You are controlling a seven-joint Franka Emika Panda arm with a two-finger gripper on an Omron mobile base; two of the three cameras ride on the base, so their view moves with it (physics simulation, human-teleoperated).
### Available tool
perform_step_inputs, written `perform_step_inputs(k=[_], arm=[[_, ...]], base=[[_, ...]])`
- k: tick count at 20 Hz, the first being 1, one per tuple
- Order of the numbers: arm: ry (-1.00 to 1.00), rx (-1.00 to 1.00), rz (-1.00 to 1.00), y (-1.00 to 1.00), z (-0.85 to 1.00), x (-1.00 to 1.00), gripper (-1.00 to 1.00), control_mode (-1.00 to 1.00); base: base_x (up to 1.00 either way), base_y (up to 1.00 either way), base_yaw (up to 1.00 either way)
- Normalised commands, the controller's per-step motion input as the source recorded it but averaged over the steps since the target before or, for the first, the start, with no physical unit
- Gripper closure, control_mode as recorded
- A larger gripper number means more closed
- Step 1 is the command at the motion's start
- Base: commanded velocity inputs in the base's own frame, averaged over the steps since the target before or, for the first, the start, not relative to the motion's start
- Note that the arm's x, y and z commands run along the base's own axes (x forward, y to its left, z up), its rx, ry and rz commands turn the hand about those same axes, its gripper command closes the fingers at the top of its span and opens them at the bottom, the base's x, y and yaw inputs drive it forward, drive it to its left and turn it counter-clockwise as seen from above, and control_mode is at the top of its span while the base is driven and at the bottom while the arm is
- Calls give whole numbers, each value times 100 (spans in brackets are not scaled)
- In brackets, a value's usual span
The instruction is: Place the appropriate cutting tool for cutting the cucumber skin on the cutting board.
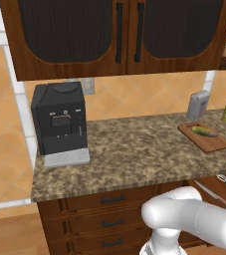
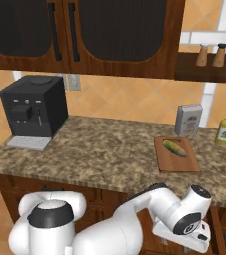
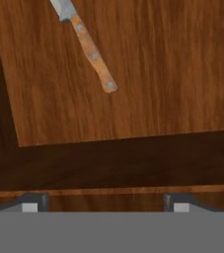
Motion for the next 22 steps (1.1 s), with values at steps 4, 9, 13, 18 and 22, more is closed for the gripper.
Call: perform_step_inputs(k=[4, 9, 13, 18, 22], arm=[[0, 0, 0, 0, -1, -58, -100, -100], [0, 0, 0, 0, -24, -66, -100, -100], [0, 0, 0, 0, 5, -18, -100, -100], [0, 0, -3, 0, 82, 28, -100, -100], [0, 0, -1, -4, 41, 81, -100, -100]], base=[[0, 0, 0], [0, 0, 0], [0, 0, 0], [0, 0, 0], [0, 0, 0]])
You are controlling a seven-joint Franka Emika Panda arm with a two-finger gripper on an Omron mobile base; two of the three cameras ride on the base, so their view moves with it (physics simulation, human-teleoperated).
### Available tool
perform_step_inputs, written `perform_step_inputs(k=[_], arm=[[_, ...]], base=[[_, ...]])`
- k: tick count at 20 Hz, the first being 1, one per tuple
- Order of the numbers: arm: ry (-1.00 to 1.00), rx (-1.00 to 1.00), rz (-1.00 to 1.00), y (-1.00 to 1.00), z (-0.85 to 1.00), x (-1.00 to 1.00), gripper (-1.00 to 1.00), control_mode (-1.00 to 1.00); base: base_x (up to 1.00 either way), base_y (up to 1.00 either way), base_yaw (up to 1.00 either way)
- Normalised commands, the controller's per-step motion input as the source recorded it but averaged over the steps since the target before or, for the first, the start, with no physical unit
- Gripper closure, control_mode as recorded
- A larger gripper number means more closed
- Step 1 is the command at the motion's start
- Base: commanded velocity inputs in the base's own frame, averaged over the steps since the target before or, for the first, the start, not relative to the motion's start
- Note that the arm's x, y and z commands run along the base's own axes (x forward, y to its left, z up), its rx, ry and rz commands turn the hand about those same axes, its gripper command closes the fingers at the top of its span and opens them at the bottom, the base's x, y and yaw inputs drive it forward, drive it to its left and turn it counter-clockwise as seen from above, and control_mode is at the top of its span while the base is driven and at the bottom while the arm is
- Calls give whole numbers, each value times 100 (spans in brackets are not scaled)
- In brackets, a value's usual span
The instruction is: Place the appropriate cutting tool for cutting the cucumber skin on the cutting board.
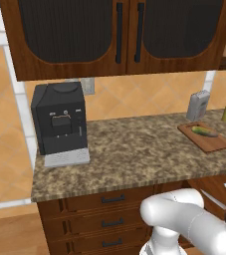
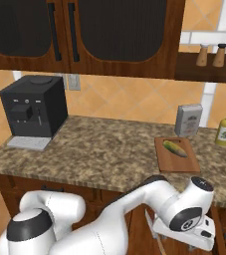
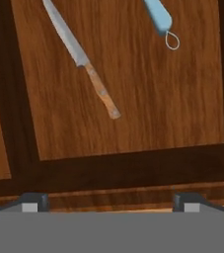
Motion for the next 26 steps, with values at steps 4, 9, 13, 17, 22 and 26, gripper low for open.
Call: perform_step_inputs(k=[4, 9, 13, 17, 22, 26], arm=[[-18, -2, 4, -7, -31, 9, -100, -100], [-13, -9, 12, -9, -5, 8, -100, -100], [-4, -19, 7, -8, 0, 17, -100, -100], [0, -7, 3, 0, -16, 43, -100, -100], [0, 0, 0, -9, -8, 74, -100, -100], [0, 0, 1, -4, -21, 32, -100, -100]], base=[[0, 0, 0], [0, 0, 0], [0, 0, 0], [0, 0, 0], [0, 0, 0], [0, 0, 0]])
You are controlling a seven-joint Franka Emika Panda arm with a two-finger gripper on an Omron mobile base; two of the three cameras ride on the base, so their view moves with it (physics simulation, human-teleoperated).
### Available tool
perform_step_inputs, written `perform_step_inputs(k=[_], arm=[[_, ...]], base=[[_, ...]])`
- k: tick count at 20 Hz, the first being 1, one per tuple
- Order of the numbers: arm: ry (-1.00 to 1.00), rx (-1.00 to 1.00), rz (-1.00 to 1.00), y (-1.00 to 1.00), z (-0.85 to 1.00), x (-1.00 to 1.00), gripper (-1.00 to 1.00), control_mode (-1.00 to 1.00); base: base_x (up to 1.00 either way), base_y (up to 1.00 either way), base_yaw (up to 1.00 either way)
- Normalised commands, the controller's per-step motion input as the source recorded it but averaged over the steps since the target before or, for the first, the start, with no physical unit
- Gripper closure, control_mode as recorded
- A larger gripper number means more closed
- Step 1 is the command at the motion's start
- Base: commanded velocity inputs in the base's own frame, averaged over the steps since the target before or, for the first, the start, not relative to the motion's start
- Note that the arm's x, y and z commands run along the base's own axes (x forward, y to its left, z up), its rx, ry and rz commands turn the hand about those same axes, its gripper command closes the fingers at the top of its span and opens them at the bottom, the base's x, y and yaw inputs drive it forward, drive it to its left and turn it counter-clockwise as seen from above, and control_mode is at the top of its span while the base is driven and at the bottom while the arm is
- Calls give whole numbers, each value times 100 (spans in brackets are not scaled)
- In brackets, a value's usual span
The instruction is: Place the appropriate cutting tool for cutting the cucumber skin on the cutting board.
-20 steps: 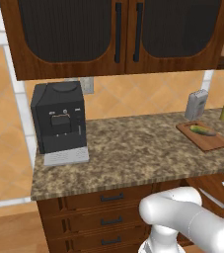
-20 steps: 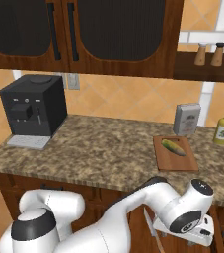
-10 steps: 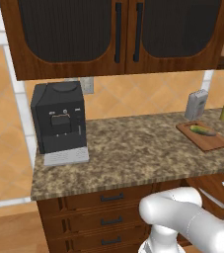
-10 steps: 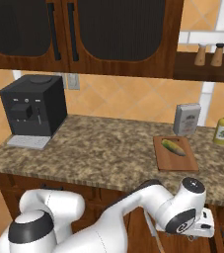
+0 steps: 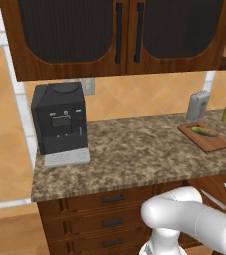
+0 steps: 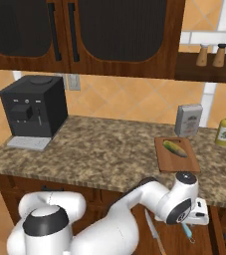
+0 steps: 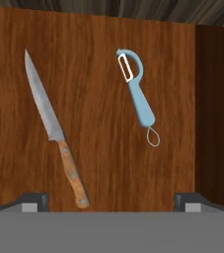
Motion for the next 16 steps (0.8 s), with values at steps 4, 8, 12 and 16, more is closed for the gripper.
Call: perform_step_inputs(k=[4, 8, 12, 16], arm=[[0, 0, 2, -7, -51, 3, -100, -100], [0, 0, 2, -18, -36, 21, -100, -100], [0, 0, 3, -19, -26, 19, -100, -100], [0, 0, 4, -15, -31, 18, -100, -100]], base=[[0, 0, 0], [0, 0, 0], [0, 0, 0], [0, 0, 0]])
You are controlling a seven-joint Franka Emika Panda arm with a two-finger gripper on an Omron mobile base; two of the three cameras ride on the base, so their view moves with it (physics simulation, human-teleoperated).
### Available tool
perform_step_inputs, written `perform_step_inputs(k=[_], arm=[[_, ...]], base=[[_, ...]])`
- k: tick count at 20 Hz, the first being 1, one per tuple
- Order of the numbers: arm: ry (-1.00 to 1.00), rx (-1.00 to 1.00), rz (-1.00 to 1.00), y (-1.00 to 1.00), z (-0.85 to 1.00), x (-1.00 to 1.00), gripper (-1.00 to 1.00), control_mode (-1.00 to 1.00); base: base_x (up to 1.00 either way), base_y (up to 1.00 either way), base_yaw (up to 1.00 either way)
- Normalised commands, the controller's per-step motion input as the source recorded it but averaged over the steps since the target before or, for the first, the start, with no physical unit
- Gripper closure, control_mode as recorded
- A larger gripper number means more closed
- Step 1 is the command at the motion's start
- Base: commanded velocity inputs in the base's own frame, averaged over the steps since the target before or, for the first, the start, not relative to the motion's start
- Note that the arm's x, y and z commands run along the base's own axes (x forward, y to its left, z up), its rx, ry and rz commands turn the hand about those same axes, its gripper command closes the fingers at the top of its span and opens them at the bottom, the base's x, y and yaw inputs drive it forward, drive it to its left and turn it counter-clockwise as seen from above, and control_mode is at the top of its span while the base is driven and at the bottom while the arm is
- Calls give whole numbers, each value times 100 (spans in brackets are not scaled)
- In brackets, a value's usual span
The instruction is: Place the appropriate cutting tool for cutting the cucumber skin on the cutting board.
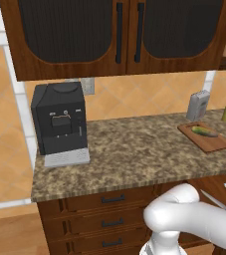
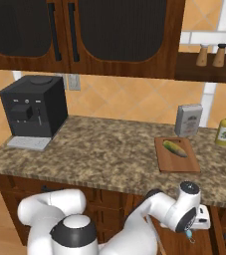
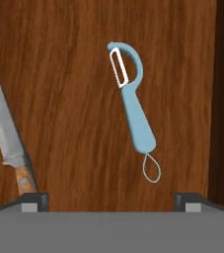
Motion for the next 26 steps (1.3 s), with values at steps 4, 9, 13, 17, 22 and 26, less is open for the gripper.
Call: perform_step_inputs(k=[4, 9, 13, 17, 22, 26], arm=[[0, 0, 4, -7, -23, 22, -100, -100], [0, 0, 3, 0, -32, 11, -100, -100], [0, 0, 3, -3, -30, 9, -100, -100], [0, 0, 3, -1, -21, 13, -100, -100], [0, 0, 4, -17, -22, 12, -100, -100], [0, 0, 4, -23, -15, 14, -100, -100]], base=[[0, 0, 0], [0, 0, 0], [0, 0, 0], [0, 0, 0], [0, 0, 0], [0, 0, 0]])
